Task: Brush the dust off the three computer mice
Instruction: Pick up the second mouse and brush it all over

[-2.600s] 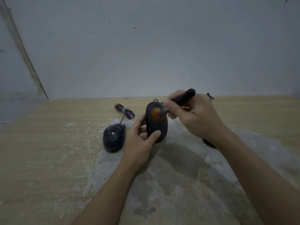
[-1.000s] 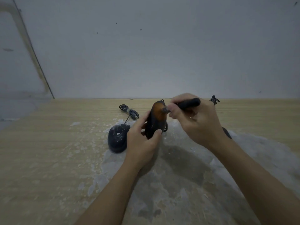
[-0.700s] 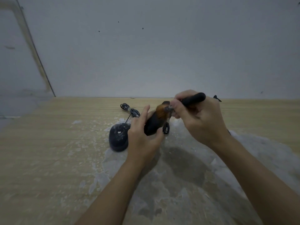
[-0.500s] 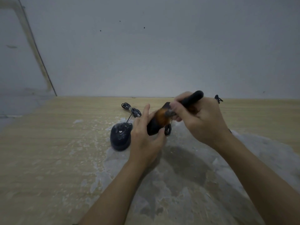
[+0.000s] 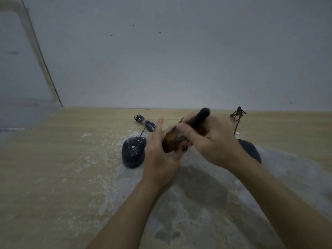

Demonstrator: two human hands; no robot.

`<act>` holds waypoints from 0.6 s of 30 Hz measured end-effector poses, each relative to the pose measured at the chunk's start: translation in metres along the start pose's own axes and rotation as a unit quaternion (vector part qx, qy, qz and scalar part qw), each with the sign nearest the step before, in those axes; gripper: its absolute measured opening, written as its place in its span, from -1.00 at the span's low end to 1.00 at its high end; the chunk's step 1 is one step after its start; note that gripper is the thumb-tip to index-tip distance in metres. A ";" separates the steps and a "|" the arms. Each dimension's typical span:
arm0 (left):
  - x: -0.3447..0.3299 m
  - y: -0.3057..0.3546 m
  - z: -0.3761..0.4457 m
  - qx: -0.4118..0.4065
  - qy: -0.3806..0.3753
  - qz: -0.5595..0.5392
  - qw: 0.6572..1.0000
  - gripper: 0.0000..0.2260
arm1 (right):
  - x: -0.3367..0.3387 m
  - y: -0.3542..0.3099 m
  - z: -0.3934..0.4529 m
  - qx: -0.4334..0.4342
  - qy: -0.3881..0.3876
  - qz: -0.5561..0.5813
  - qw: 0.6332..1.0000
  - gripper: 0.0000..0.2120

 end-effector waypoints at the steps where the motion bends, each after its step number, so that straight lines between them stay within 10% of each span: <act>1: 0.000 0.000 0.001 -0.001 0.008 -0.001 1.000 -0.24 | 0.005 0.001 0.002 0.010 0.058 0.010 0.998 -0.85; 3: -0.001 0.001 0.001 -0.011 0.014 0.002 1.000 -0.26 | 0.012 0.003 0.003 0.018 0.111 0.013 0.994 -0.85; 7: 0.000 0.000 0.000 -0.006 0.009 0.001 1.000 -0.19 | 0.001 0.001 -0.002 -0.004 -0.054 -0.005 0.999 -0.85; 11: 0.001 0.003 0.002 -0.027 0.027 0.004 0.999 -0.28 | 0.019 0.012 0.006 -0.018 0.127 0.040 0.991 -0.92; 16: 0.000 0.002 0.000 -0.038 -0.010 0.014 0.999 -0.27 | 0.014 0.009 0.002 -0.069 -0.097 0.067 0.991 -0.87; 18: 0.002 0.003 0.002 -0.011 -0.003 -0.005 1.000 -0.29 | 0.019 0.015 0.006 -0.078 -0.006 0.046 0.996 -0.88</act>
Point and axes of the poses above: each hand's wrist, its own z-axis towards the middle knuckle, its own x-axis out of the back of the hand, y = z × x, the point moved 1 cm from there along z, towards the middle knuckle, and after that the axes turned 15 degrees about -x, right-handed, at the moved point
